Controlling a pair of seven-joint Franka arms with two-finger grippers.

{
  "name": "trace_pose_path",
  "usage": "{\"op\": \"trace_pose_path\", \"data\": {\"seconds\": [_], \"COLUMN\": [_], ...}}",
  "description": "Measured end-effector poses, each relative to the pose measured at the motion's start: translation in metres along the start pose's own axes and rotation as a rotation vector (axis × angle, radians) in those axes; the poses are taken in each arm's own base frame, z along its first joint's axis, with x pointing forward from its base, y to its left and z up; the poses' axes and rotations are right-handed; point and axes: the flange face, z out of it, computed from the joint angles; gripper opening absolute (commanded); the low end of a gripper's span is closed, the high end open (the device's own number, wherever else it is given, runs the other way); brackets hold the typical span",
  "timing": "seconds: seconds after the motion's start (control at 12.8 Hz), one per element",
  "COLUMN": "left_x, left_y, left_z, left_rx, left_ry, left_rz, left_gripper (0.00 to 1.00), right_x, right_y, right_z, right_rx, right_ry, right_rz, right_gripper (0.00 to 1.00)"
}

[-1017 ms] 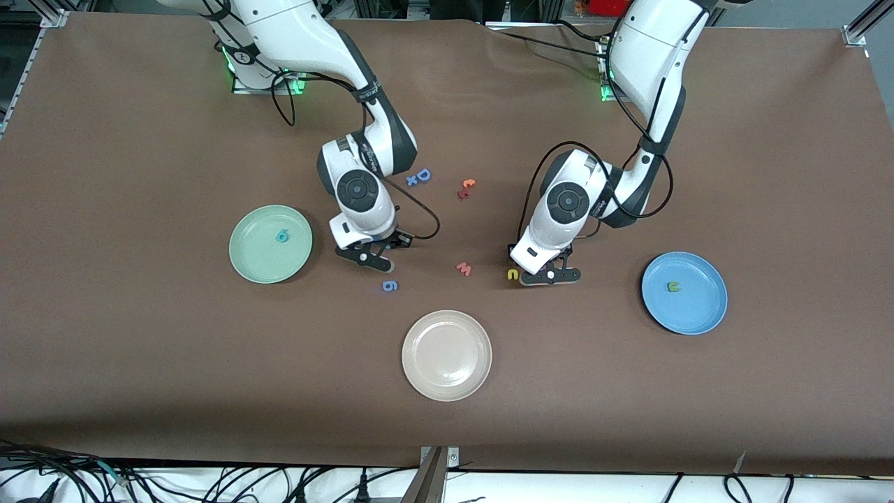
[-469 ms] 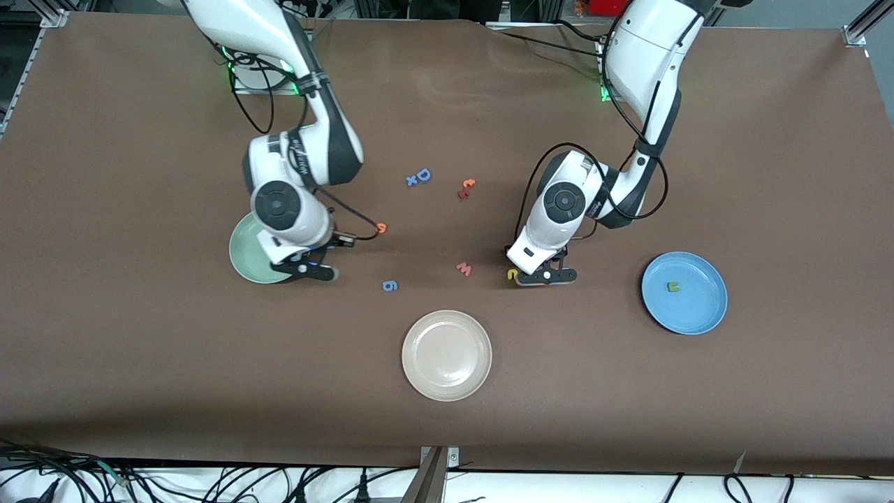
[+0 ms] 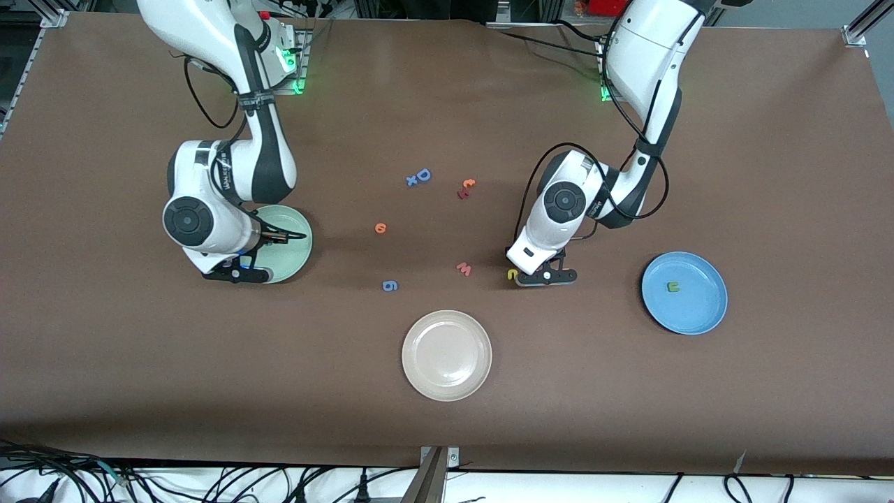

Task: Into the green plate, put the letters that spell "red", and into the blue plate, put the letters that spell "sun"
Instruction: 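Place the teal r on the mint plate while the left gripper drops the yellow s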

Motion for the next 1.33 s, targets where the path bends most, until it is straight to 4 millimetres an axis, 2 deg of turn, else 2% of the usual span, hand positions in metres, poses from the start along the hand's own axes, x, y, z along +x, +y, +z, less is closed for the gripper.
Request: {"op": "trace_pose_path", "data": {"seconds": [0.23, 0.39, 0.55, 0.63, 0.86, 1.02, 1.17, 1.33], "left_x": [0.001, 0.016, 0.044, 0.059, 0.093, 0.105, 0.109, 0.111], "left_y": [-0.001, -0.018, -0.061, -0.088, -0.181, -0.234, -0.272, -0.297], "left_z": [-0.001, -0.005, -0.023, -0.035, -0.069, -0.077, -0.076, -0.073], "left_rx": [0.000, 0.005, 0.029, 0.043, 0.079, 0.092, 0.098, 0.100], "left_ry": [0.002, 0.012, 0.015, 0.014, 0.005, -0.002, -0.014, -0.025], "left_rz": [0.040, 0.107, 0.193, 0.240, 0.379, 0.455, 0.503, 0.525], "left_gripper": [0.11, 0.12, 0.13, 0.13, 0.15, 0.15, 0.15, 0.17], "right_x": [-0.002, -0.003, -0.002, -0.002, -0.001, -0.001, 0.000, -0.007], "right_y": [0.020, 0.029, 0.031, 0.031, 0.028, 0.016, -0.004, -0.042], "right_z": [0.050, 0.069, 0.072, 0.072, 0.068, 0.053, 0.029, 0.016], "right_rx": [-0.039, -0.057, -0.051, -0.044, -0.032, -0.016, -0.002, 0.030], "right_ry": [0.014, 0.007, 0.005, 0.005, 0.008, -0.022, -0.042, -0.036], "right_rz": [0.004, 0.013, 0.025, 0.029, 0.027, 0.021, 0.056, 0.118], "right_gripper": [0.06, 0.08, 0.44, 0.67, 0.65, 0.65, 0.65, 0.62]}}
